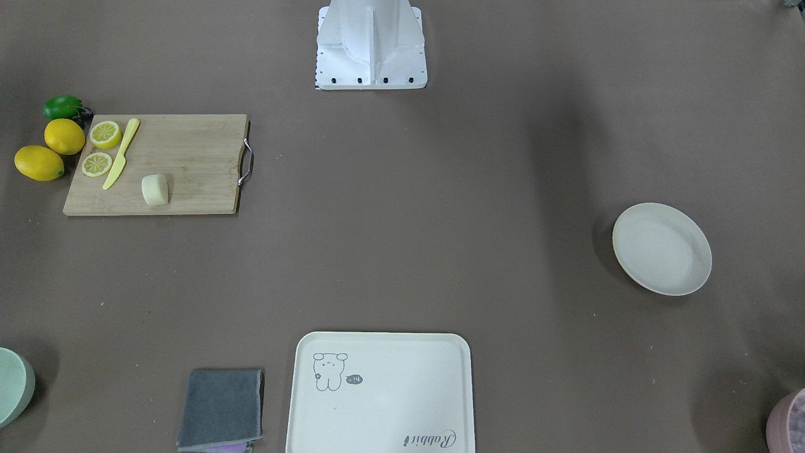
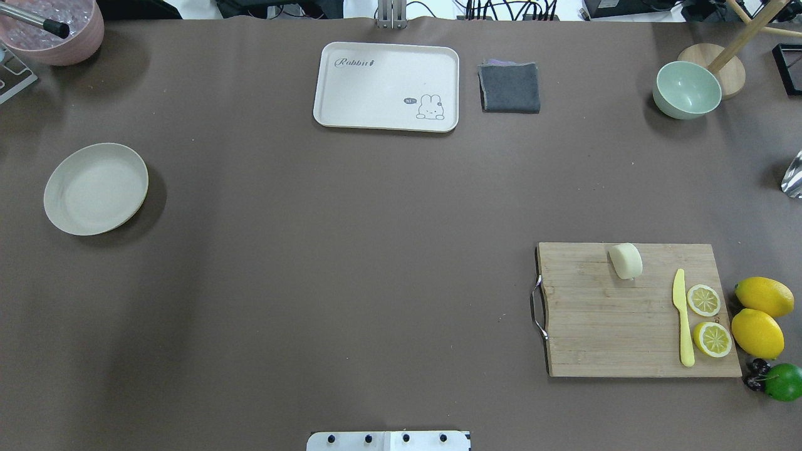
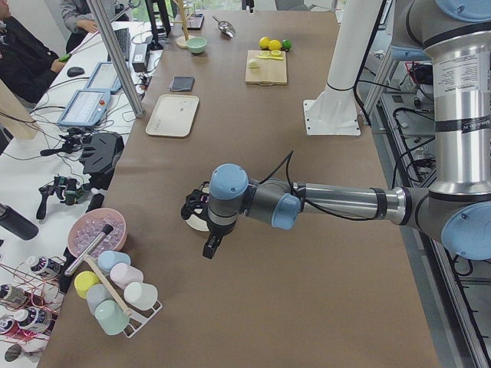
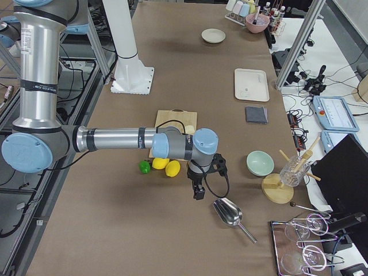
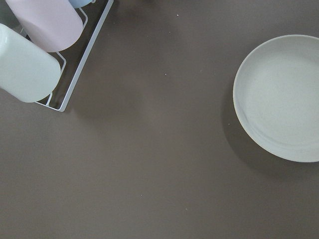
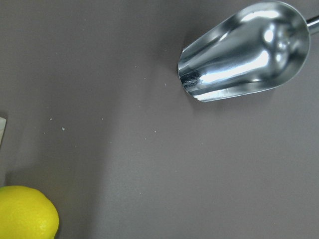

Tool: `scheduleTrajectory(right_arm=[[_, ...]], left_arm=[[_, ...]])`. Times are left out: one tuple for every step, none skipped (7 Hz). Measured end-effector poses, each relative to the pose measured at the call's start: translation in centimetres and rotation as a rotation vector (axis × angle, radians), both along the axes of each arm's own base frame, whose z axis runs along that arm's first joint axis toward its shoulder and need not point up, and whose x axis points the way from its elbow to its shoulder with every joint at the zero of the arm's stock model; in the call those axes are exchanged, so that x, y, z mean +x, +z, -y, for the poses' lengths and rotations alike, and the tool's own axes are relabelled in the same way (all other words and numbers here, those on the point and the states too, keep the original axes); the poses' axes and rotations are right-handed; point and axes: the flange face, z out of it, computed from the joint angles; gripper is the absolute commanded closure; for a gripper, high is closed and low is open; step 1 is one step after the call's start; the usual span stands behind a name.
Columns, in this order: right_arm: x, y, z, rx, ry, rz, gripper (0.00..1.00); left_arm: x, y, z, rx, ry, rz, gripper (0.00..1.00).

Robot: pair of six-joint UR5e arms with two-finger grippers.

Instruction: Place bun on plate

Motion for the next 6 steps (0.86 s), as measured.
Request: scheduleTrajectory(right_arm=[[0.0, -0.2, 0.1, 0.005, 0.000, 0.002, 0.00], [0.0, -0.6, 0.1, 0.012, 0.000, 0.004, 0.00], [-0.1, -0.9, 0.2, 0.017, 0.001, 0.006, 0.00], [-0.1, -1.0, 0.2, 0.017, 0.001, 0.010, 0.00], [-0.1, -0.9, 0.1, 0.015, 0.001, 0.018, 0.00], [-0.2, -0.9, 0.1, 0.013, 0.000, 0.026, 0.00]], left_arm=[[0.1, 0.1, 0.0, -0.004, 0.002, 0.000, 0.02], [0.3, 0.4, -0.2, -0.012, 0.005, 0.001, 0.02], [0.4, 0.9, -0.6, -0.022, 0.008, 0.002, 0.02], [0.4, 1.5, -1.3, -0.033, 0.009, 0.002, 0.02], [0.4, 1.8, -1.6, -0.050, -0.001, 0.000, 0.02], [0.5, 1.9, -1.7, -0.078, -0.026, -0.007, 0.02]])
